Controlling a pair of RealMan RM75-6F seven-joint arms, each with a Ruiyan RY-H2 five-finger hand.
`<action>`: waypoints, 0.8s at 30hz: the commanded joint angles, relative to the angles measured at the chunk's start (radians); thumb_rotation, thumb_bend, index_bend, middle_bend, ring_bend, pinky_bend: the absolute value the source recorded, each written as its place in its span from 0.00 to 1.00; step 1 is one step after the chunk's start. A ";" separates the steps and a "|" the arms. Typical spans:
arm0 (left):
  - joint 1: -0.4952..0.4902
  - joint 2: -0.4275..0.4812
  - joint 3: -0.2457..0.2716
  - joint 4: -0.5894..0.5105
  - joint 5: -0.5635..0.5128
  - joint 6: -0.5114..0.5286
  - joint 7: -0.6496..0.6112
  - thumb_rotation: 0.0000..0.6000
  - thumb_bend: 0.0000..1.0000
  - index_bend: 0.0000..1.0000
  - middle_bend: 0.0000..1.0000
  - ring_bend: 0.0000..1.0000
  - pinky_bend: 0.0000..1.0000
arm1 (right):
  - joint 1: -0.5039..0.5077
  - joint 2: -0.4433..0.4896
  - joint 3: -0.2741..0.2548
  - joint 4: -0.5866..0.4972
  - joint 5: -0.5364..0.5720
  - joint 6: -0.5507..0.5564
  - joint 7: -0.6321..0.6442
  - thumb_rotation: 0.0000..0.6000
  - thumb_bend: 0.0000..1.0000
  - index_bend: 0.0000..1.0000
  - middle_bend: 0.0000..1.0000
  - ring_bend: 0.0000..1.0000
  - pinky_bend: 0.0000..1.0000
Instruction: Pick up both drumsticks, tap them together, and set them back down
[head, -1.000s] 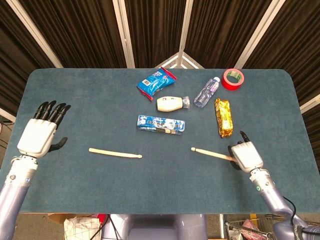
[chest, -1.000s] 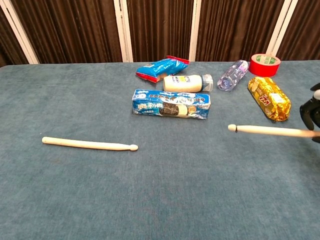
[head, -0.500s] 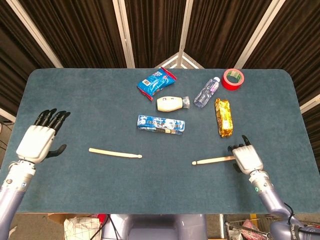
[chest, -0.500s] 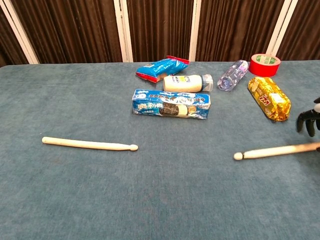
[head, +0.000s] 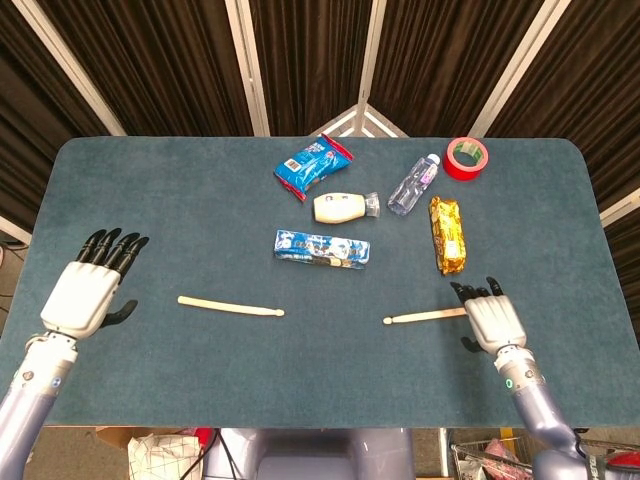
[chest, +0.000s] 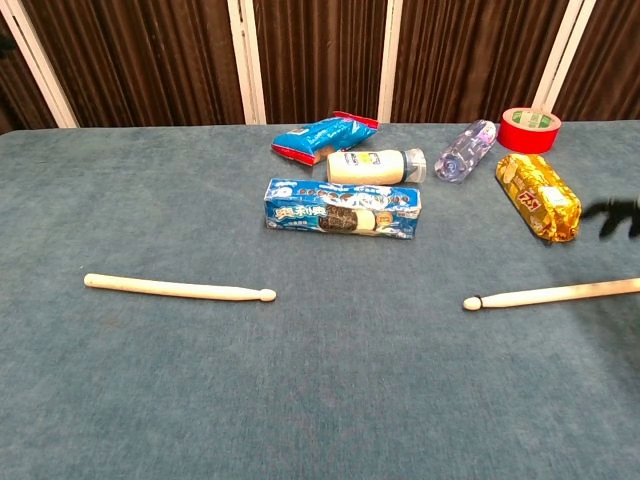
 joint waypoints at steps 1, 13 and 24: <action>0.055 0.009 0.039 -0.042 0.015 0.072 0.056 1.00 0.38 0.07 0.07 0.00 0.00 | -0.062 0.127 0.053 -0.226 -0.065 0.183 0.037 1.00 0.29 0.08 0.16 0.18 0.04; 0.277 -0.020 0.205 -0.020 0.214 0.272 -0.052 1.00 0.38 0.07 0.06 0.00 0.00 | -0.351 0.274 -0.139 -0.430 -0.548 0.496 0.136 1.00 0.29 0.05 0.09 0.12 0.04; 0.376 -0.062 0.242 0.101 0.347 0.368 -0.185 1.00 0.39 0.10 0.07 0.00 0.00 | -0.469 0.358 -0.205 -0.446 -0.742 0.586 0.169 1.00 0.29 0.05 0.09 0.12 0.04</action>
